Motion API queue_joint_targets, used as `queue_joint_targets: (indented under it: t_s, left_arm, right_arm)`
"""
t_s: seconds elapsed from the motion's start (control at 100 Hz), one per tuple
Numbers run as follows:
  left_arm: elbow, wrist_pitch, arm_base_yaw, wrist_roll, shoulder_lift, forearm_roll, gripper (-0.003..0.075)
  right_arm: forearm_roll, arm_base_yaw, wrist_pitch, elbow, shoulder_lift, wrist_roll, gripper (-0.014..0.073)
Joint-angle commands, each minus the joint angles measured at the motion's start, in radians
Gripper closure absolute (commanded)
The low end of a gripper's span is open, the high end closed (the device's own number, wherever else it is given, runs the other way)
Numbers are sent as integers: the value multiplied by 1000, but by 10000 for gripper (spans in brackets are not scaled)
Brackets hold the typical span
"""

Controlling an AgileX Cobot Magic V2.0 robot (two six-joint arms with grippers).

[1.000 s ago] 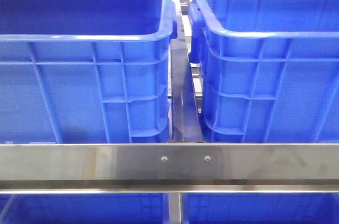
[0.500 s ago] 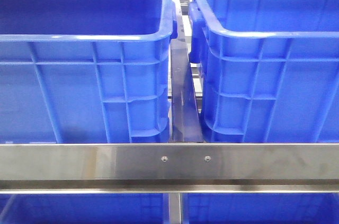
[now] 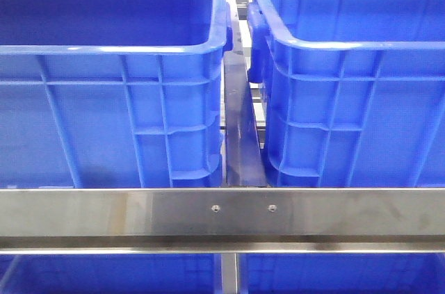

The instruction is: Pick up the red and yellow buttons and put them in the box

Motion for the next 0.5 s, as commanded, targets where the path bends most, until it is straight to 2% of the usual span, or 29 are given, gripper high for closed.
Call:
queue_joint_targets:
  t_s: [0.0, 0.04, 0.12, 0.49]
  left_arm:
    - [-28, -63, -7, -1, -26, -13, 250]
    - [-28, -63, -7, -1, -26, -13, 183]
    - [-28, -63, -7, -1, -26, -13, 127]
    - [-13, -65, 38, -23, -72, -12, 134]
  right_arm:
    - [66, 1, 24, -36, -21, -22, 410]
    - [66, 1, 23, -36, -21, -25, 410]
    - [66, 1, 18, -36, -21, -41, 410]
    - [66, 1, -111, -36, -23, -110, 410]
